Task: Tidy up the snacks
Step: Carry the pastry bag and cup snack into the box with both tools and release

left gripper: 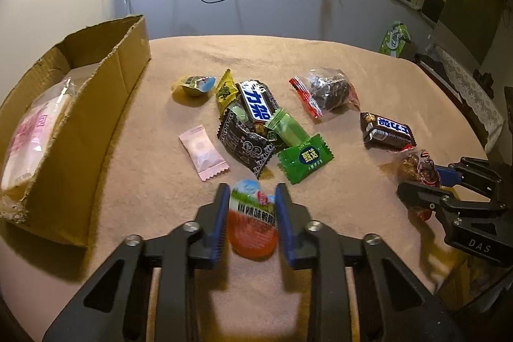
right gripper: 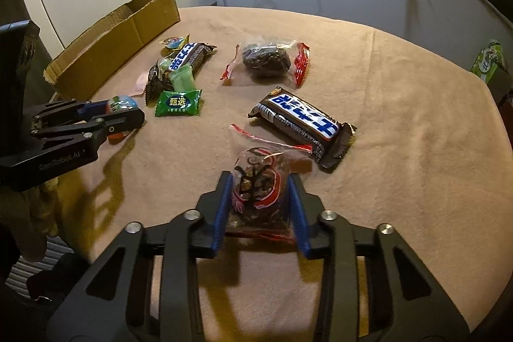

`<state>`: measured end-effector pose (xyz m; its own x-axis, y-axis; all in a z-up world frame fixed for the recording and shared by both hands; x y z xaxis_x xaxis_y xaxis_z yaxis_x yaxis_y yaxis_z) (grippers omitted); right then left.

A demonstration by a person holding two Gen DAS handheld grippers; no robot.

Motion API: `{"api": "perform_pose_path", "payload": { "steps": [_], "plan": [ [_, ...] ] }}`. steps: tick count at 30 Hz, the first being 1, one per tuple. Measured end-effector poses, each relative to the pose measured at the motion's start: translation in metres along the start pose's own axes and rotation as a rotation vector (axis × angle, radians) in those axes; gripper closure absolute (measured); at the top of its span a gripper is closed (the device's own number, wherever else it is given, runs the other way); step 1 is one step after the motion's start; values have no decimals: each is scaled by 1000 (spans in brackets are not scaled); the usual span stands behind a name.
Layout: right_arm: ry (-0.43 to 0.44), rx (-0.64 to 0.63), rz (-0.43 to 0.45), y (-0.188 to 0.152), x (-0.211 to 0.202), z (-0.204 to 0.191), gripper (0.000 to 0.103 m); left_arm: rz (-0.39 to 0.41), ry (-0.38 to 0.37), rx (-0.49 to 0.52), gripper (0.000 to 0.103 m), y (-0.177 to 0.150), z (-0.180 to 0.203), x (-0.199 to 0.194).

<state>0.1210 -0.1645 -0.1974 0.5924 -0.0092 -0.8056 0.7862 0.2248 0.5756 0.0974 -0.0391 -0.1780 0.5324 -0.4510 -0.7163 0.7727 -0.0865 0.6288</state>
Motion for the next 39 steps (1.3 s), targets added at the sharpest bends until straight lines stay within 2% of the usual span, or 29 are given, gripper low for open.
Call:
{"api": "perform_pose_path", "payload": {
  "steps": [10, 17, 23, 29, 39],
  "plan": [
    [-3, 6, 15, 8, -10, 2, 69, 32, -30, -13, 81, 2, -5, -12],
    [4, -4, 58, 29, -27, -6, 69, 82, -46, -25, 81, 12, -10, -33],
    [29, -39, 106, 64, -38, -28, 69, 130, -25, -35, 81, 26, -29, -56],
    [83, -90, 163, 111, -44, -67, 69, 179, 20, -61, 81, 40, -59, -80],
    [195, -156, 184, 176, -30, -135, 69, 223, 92, -89, 81, 62, -108, -103]
  ]
}}
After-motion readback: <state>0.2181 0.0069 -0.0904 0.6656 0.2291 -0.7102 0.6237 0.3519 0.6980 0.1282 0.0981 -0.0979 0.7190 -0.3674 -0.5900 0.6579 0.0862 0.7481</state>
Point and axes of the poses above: each gripper's, at about its wrist camera, not at the fingertips, and x roughly the way its jaws point, z to its right, y to its top, the point moved 9 cm from there along x, roughly the way its jaws point, and after that the axes turned 14 degrees about -y, right-handed, at the moved point
